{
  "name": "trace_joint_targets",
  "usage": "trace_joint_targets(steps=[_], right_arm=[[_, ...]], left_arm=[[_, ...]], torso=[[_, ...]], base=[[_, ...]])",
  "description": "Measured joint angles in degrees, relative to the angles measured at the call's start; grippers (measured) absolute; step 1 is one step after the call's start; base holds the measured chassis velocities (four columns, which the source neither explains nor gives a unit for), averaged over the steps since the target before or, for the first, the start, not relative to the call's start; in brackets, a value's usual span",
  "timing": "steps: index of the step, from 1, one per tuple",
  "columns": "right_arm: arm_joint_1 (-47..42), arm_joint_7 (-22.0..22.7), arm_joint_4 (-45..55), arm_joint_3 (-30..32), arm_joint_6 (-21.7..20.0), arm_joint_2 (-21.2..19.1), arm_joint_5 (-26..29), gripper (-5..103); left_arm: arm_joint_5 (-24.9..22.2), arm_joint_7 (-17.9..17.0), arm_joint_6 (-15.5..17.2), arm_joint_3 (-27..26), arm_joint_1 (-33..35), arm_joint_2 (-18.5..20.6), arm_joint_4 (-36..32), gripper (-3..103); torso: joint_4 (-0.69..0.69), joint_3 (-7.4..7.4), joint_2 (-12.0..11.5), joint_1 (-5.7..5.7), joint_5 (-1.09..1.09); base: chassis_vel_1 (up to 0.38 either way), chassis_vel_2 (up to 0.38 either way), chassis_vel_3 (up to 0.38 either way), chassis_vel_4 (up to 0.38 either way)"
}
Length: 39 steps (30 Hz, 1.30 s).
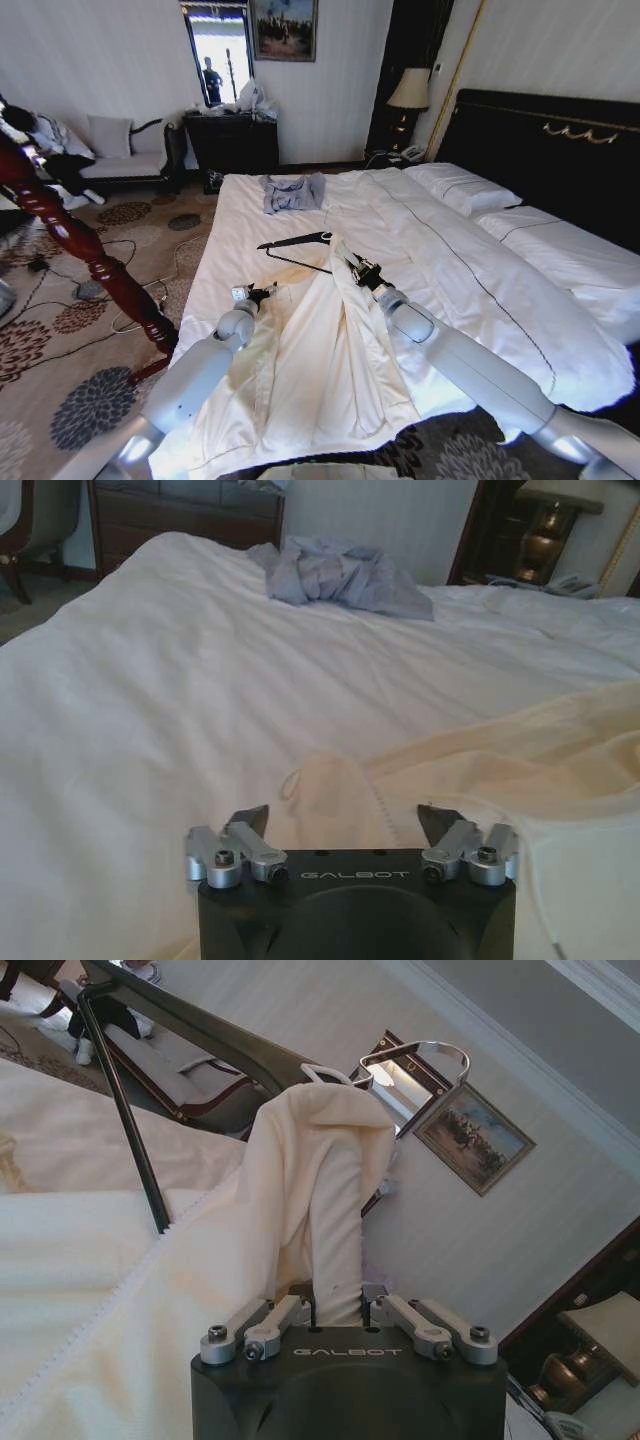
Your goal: Pick up the clothes from the bed and hang them on the clothes hanger.
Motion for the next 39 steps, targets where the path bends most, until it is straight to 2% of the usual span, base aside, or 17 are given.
trace_joint_targets(steps=[1,3,4,7,8,9,11,12,13,15,16,19,20,21,22,23,39], right_arm=[[0.00,0.00,0.00,0.00,0.00,0.00,0.00,20],[0.00,0.06,0.01,-0.02,-0.09,0.01,0.20,20],[0.00,0.06,0.01,-0.02,-0.09,0.01,0.20,20],[0.17,0.10,0.01,-0.15,-0.18,0.04,0.34,20],[0.26,0.10,0.02,-0.20,-0.18,0.04,0.36,20],[0.43,0.13,-0.01,-0.23,-0.19,0.04,0.43,20],[0.47,0.14,-0.04,-0.23,-0.19,0.04,0.45,20],[0.50,0.16,-0.05,-0.23,-0.19,0.04,0.47,20],[0.52,0.18,-0.06,-0.23,-0.20,0.04,0.49,20],[0.52,0.24,-0.08,-0.23,-0.23,0.02,0.51,20],[0.52,0.24,-0.08,-0.23,-0.23,0.02,0.51,20],[0.35,0.27,-0.29,-0.23,-0.25,-0.03,0.53,20],[0.35,0.27,-0.29,-0.23,-0.25,-0.03,0.53,20],[0.32,0.28,-0.37,-0.23,-0.25,-0.03,0.54,20],[0.30,0.28,-0.43,-0.23,-0.25,-0.03,0.54,20],[0.26,0.30,-0.52,-0.23,-0.25,-0.03,0.54,20],[-1.56,-0.45,-0.33,0.42,0.54,-0.77,-0.23,20]], left_arm=[[0.00,0.00,0.00,0.00,0.00,0.00,0.00,85],[0.01,0.42,0.12,-0.07,-0.01,-0.36,0.91,74],[0.01,0.42,0.12,-0.07,-0.01,-0.36,0.91,74],[0.27,0.66,0.30,-0.07,-0.03,-0.66,1.72,57],[0.47,0.73,0.30,-0.07,-0.03,-0.76,1.91,57],[0.76,0.86,0.30,-0.07,-0.01,-0.96,2.32,45],[1.05,0.90,0.23,-0.07,0.00,-1.06,2.56,45],[1.36,0.98,0.12,-0.07,0.01,-1.11,2.75,40],[1.74,1.09,-0.03,-0.07,0.04,-1.12,2.95,40],[2.13,1.21,-0.39,-0.08,0.14,-1.09,3.05,29],[2.13,1.21,-0.39,-0.08,0.14,-1.09,3.05,29],[2.29,1.21,-0.81,-0.10,0.28,-0.79,2.37,13],[2.29,1.21,-0.81,-0.10,0.28,-0.79,2.37,13],[2.30,1.21,-0.91,-0.10,0.32,-0.69,2.09,7],[2.32,1.21,-0.99,-0.10,0.38,-0.61,1.87,7],[2.35,1.21,-1.07,-0.10,0.42,-0.53,1.65,3],[2.59,2.41,-3.02,-1.92,0.97,2.80,-1.93,1]], torso=[[0.00,0.00,0.00,0.00,0.00],[-0.01,0.00,0.00,0.00,0.00],[-0.01,0.00,0.00,0.00,0.00],[-0.01,0.00,0.00,0.00,0.01],[-0.01,0.00,0.00,0.00,0.00],[0.00,0.00,0.00,0.00,0.00],[-0.01,0.00,0.00,0.00,0.00],[-0.01,0.00,0.00,0.00,0.00],[-0.01,0.00,0.00,0.00,0.00],[-0.01,0.00,0.00,0.00,0.00],[-0.01,0.00,0.00,0.00,0.00],[-0.01,0.00,0.00,0.00,0.00],[-0.01,0.00,0.00,0.00,0.00],[-0.01,0.00,0.00,0.00,0.00],[-0.01,0.00,0.00,0.00,0.00],[-0.01,0.00,0.00,0.00,0.00],[-0.01,0.00,0.00,0.00,0.00]], base=[[0.000,0.000,0.000,0.000],[0.000,0.000,0.000,0.000],[0.000,0.000,0.000,0.000],[0.000,0.000,0.000,0.000],[0.000,0.000,0.000,0.000],[0.000,0.000,0.000,0.000],[0.000,0.000,0.000,0.000],[0.000,0.000,0.000,0.000],[0.000,0.000,0.000,0.000],[0.000,0.000,0.000,0.000],[0.000,0.000,0.000,0.000],[0.000,0.000,0.000,0.000],[0.000,0.000,0.000,0.000],[0.000,0.000,0.000,0.000],[0.000,0.000,0.000,0.000],[0.000,0.000,0.000,0.000],[0.000,0.000,0.000,0.000]])
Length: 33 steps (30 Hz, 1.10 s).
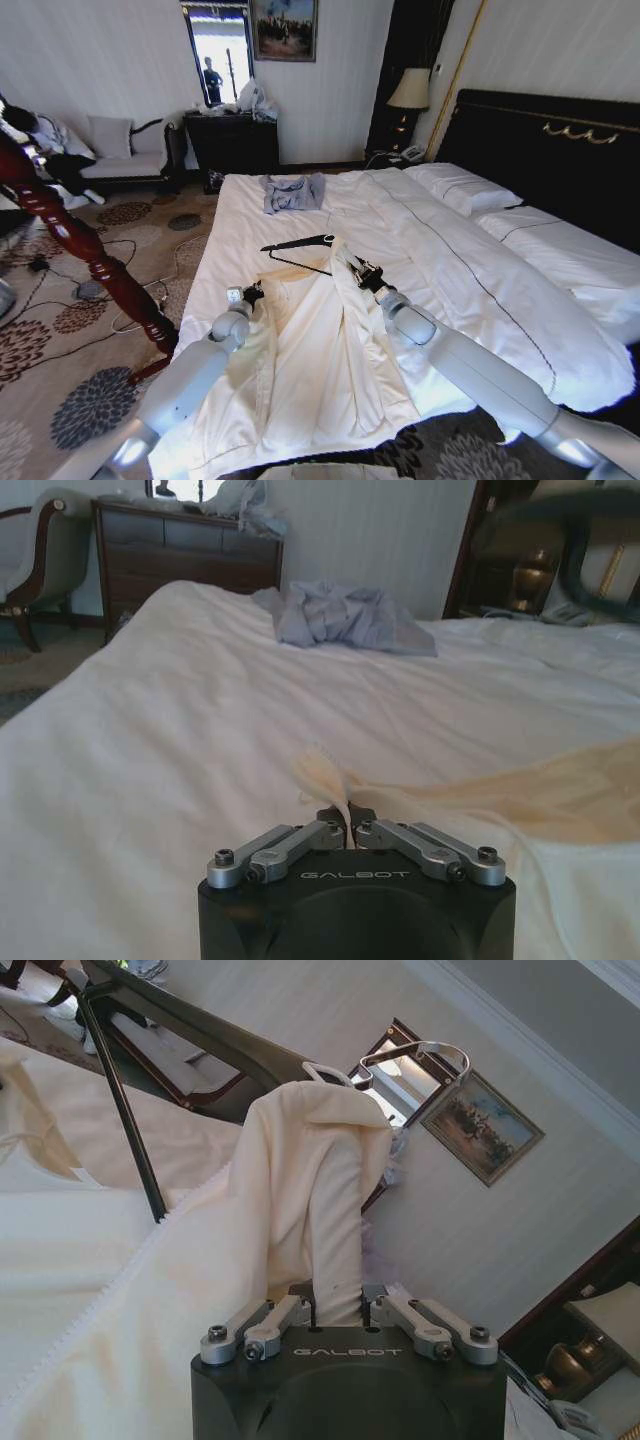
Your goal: Pick up the clothes from the bed and hang them on the clothes hanger.
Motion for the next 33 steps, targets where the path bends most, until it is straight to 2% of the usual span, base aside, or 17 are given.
trace_joint_targets(steps=[20,33], right_arm=[[-1.42,-1.50,-0.80,-0.83,2.53,-2.00,-2.71,20],[-2.06,-2.32,-1.36,-1.74,3.64,-1.92,-4.27,20]], left_arm=[[-4.20,-0.39,-0.86,-1.95,1.65,6.52,-7.96,1],[-6.17,-1.26,-0.61,-1.85,0.70,8.03,-11.45,1]], torso=[[-0.01,0.00,0.00,0.00,0.00],[0.00,0.00,0.00,0.00,-0.01]], base=[[0.000,0.000,0.000,0.000],[0.000,0.000,0.000,0.000]])
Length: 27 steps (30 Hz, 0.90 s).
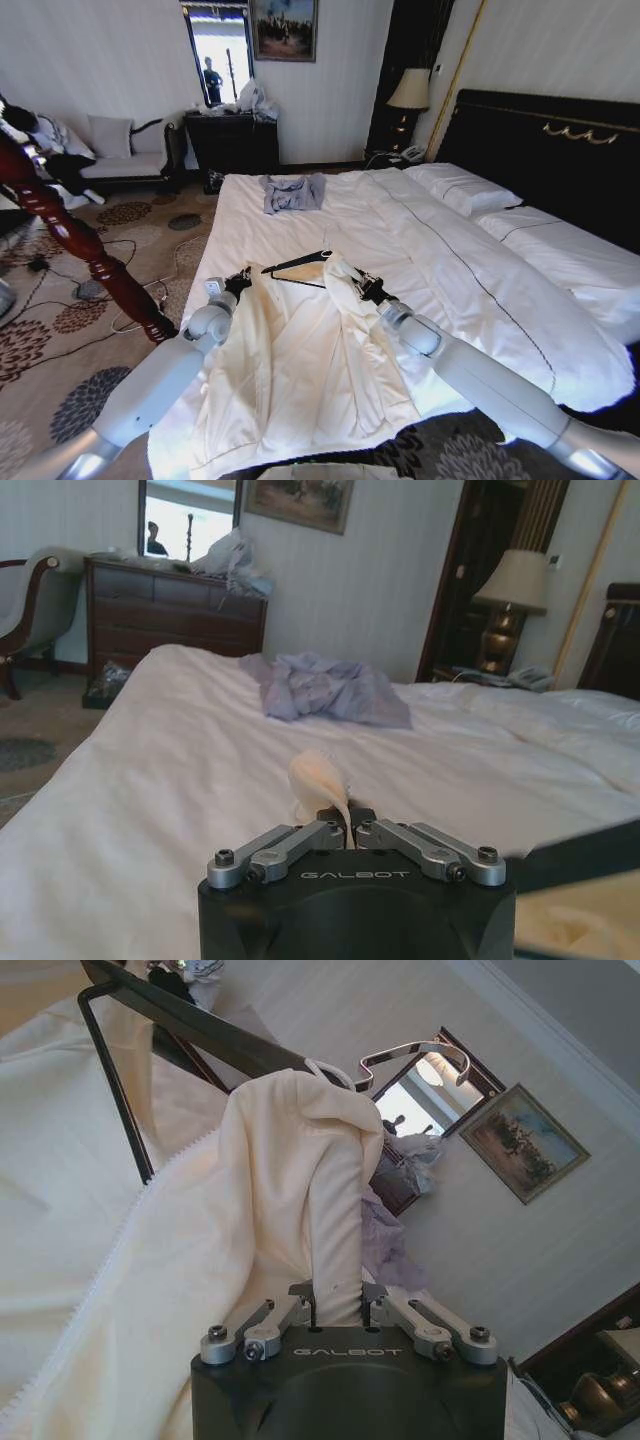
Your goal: Pick up the clothes from the bed and hang them on the clothes hanger.
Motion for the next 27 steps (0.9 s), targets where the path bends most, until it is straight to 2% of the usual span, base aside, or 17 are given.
trace_joint_targets(steps=[13,21,27], right_arm=[[0.47,-1.03,-0.80,-1.04,1.36,0.78,-1.40,20],[2.86,-1.06,-1.98,-3.34,0.99,2.50,-1.17,20],[3.95,-1.19,-2.86,-4.35,0.76,3.29,-0.74,20]], left_arm=[[-1.13,-0.76,0.48,2.04,-2.39,-0.11,-2.46,1],[-2.57,-0.30,1.04,6.07,-4.54,-0.09,-7.48,1],[-2.40,0.47,0.96,8.50,-5.41,-0.17,-7.55,1]], torso=[[0.01,0.00,0.00,0.00,0.00],[0.01,0.00,0.00,0.00,0.01],[0.01,0.00,0.00,0.00,0.01]], base=[[0.000,0.000,0.000,0.000],[0.000,0.000,0.000,0.000],[0.000,0.000,0.000,0.000]])
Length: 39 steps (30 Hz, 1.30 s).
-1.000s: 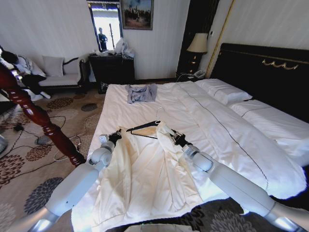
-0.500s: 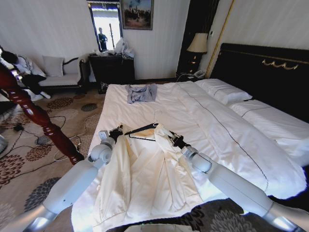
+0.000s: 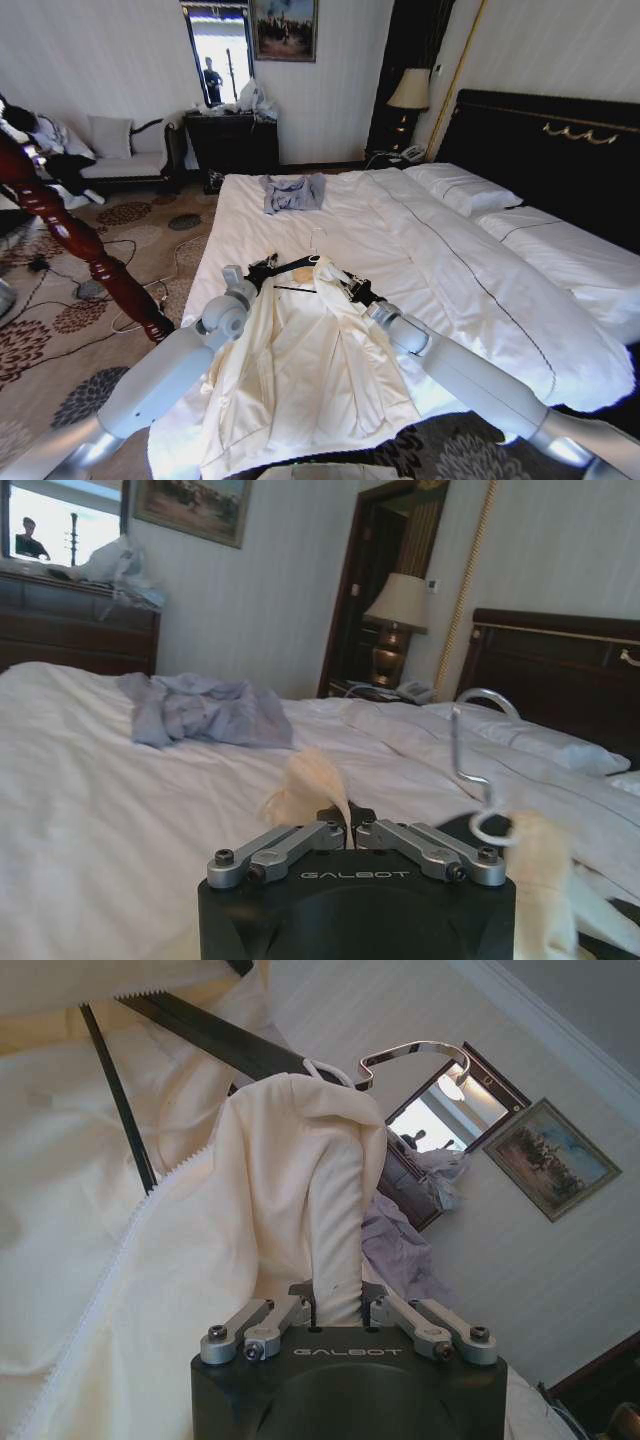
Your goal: Pick up the clothes from the bed and hang them on the clothes hanger.
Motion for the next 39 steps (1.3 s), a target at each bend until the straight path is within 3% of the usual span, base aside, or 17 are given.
trace_joint_targets(steps=[13,27,31,32,34,37,39], right_arm=[[3.53,0.05,-0.74,-2.67,-1.68,1.95,0.91,20],[4.94,2.73,0.16,-1.08,-2.34,2.69,-1.32,20],[6.28,3.09,-0.16,-0.78,-1.08,2.53,-3.59,20],[6.47,3.24,-0.27,-0.68,-1.00,2.57,-3.64,20],[6.60,3.44,-0.35,-0.63,-0.97,2.65,-3.69,20],[6.78,4.95,-0.46,0.09,-1.06,3.46,-4.68,20],[6.78,5.37,-0.50,0.45,-1.11,3.73,-5.06,20]], left_arm=[[0.25,0.08,0.09,8.07,-4.00,-0.17,-3.29,1],[5.38,0.97,0.24,7.65,-0.60,2.40,-4.04,-2],[7.63,0.98,-1.22,7.33,-1.30,2.16,-4.66,15],[7.48,1.05,-1.26,7.08,-1.71,2.21,-5.04,20],[7.08,1.13,-1.25,6.84,-1.94,2.34,-5.44,20],[5.46,1.81,-0.54,6.21,-2.16,3.80,-8.19,35],[5.45,1.91,-0.44,6.18,-2.12,4.04,-8.80,35]], torso=[[0.00,0.00,0.00,0.00,0.00],[0.01,0.00,0.00,0.00,-0.01],[-0.01,0.00,0.00,0.00,-0.02],[-0.01,0.00,0.00,0.00,-0.01],[-0.03,0.00,0.00,0.00,-0.01],[0.00,0.00,0.00,0.00,0.00],[0.01,0.00,0.00,0.00,0.00]], base=[[0.000,0.000,0.000,0.000],[0.000,0.000,0.000,0.000],[0.000,0.000,0.000,0.000],[0.000,0.000,0.000,0.000],[0.000,0.000,0.000,0.000],[0.000,0.000,0.000,0.000],[0.000,0.000,0.000,0.000]])
